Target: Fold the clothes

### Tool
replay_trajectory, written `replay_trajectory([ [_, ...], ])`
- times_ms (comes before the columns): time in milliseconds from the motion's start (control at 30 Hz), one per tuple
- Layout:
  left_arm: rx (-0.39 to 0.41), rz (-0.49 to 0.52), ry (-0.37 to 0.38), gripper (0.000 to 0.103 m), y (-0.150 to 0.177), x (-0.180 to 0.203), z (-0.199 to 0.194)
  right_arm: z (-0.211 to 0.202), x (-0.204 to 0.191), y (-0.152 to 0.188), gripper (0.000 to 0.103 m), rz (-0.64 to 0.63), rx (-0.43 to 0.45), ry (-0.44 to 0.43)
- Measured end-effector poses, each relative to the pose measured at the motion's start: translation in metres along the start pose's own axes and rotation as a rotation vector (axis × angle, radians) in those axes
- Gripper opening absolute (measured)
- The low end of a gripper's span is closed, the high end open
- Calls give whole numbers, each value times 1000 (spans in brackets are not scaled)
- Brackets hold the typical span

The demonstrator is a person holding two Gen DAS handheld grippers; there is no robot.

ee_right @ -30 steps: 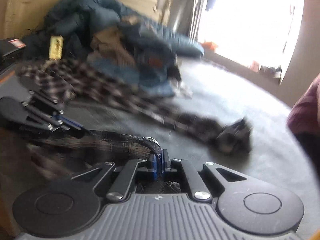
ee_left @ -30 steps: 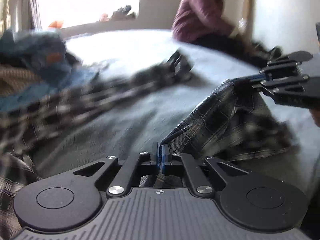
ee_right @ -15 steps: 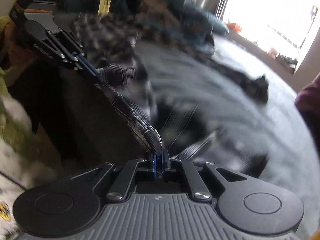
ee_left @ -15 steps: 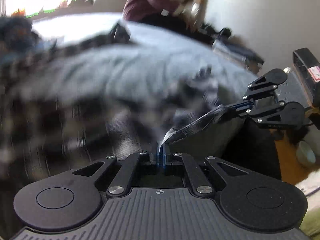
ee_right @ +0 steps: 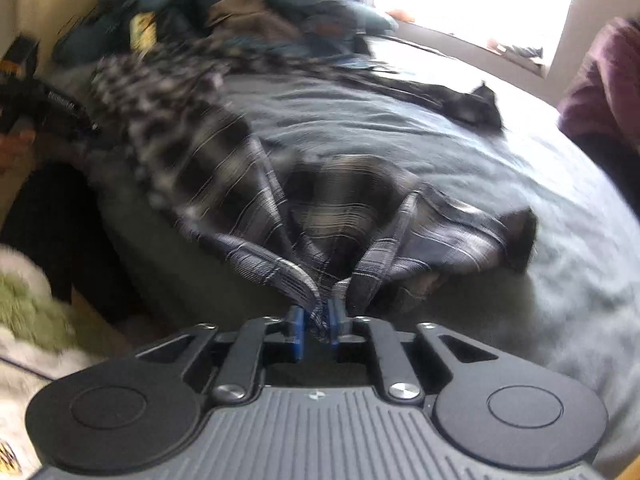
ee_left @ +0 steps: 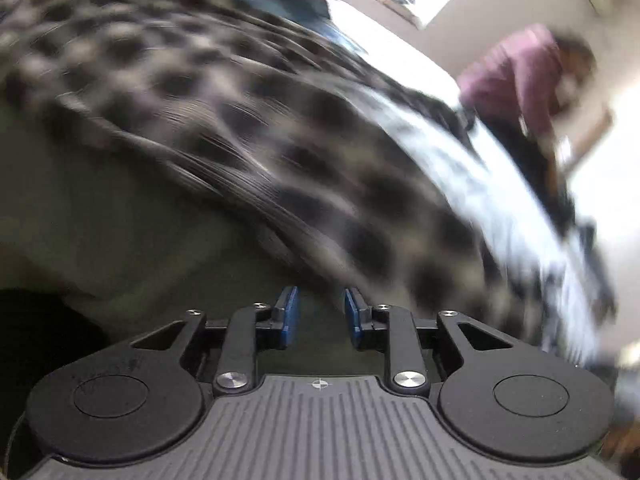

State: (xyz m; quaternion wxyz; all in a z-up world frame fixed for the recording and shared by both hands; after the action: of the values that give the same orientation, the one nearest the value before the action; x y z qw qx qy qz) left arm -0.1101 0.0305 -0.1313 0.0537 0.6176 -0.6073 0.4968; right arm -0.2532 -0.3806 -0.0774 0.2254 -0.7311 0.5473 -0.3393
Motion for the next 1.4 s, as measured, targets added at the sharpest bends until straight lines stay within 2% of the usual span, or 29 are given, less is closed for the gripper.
replay_trajectory([
  [67, 54, -47, -2, 28, -11, -10, -6, -8, 11, 2, 38, 91, -5, -5],
  [200, 124, -99, -10, 30, -31, -21, -10, -27, 46, 2, 45, 306, 10, -16],
  [333, 165, -119, -27, 32, -41, -26, -15, -29, 86, -10, 64, 539, 52, -7],
  [467, 169, -125, -42, 33, -43, -29, -13, 3, 106, -38, 65, 643, 59, -3],
  [600, 169, -116, -65, 34, -46, -32, -7, 49, 122, -58, 69, 716, -9, 145],
  [700, 179, -113, -73, 34, -49, -34, -4, 84, 150, -43, 71, 879, -118, 230],
  [733, 185, -111, -77, 34, -51, -35, -3, 95, 159, -36, 71, 937, -157, 250],
  [800, 192, -105, -85, 34, -52, -37, -2, 109, 165, -25, 69, 1005, -199, 216],
  [867, 199, -101, -93, 34, -54, -38, 0, 110, 161, -27, 46, 972, -165, 185],
  [900, 203, -99, -98, 34, -55, -39, 1, 110, 159, -30, 22, 959, -153, 145],
  [933, 207, -98, -104, 34, -56, -40, 2, 108, 158, -34, 10, 958, -137, 103],
  [1033, 217, -101, -119, 34, -58, -41, 5, 84, 161, -44, 6, 956, -30, 51],
  [1067, 219, -99, -124, 34, -59, -40, 6, 69, 166, -46, 6, 956, 22, 59],
  [1133, 222, -93, -133, 34, -60, -40, 7, 35, 178, -41, 6, 968, 126, 96],
  [1233, 218, -80, -141, 34, -60, -41, 9, 3, 191, -13, 6, 987, 180, 184],
  [1300, 219, -76, -141, 33, -60, -42, 10, 5, 194, 17, 7, 993, 100, 253],
  [1333, 219, -76, -139, 33, -61, -42, 10, 11, 197, 30, 11, 1002, 42, 276],
  [1400, 217, -78, -138, 33, -61, -43, 11, 17, 202, 50, 22, 997, -44, 383],
])
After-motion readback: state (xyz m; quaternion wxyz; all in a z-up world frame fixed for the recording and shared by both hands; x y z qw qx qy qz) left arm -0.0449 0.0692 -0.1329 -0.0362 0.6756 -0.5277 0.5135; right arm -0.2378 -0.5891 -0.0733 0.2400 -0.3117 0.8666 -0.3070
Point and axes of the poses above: each gripper's, at about its wrist camera, not at the fingertips, and z roughly the way its jaws point, x to its right, y to its underside, the point moved 3 cm from there along z, roughly the way its jaws point, and after that the axes turned 14 degrees about y, right-handed, at the moved point
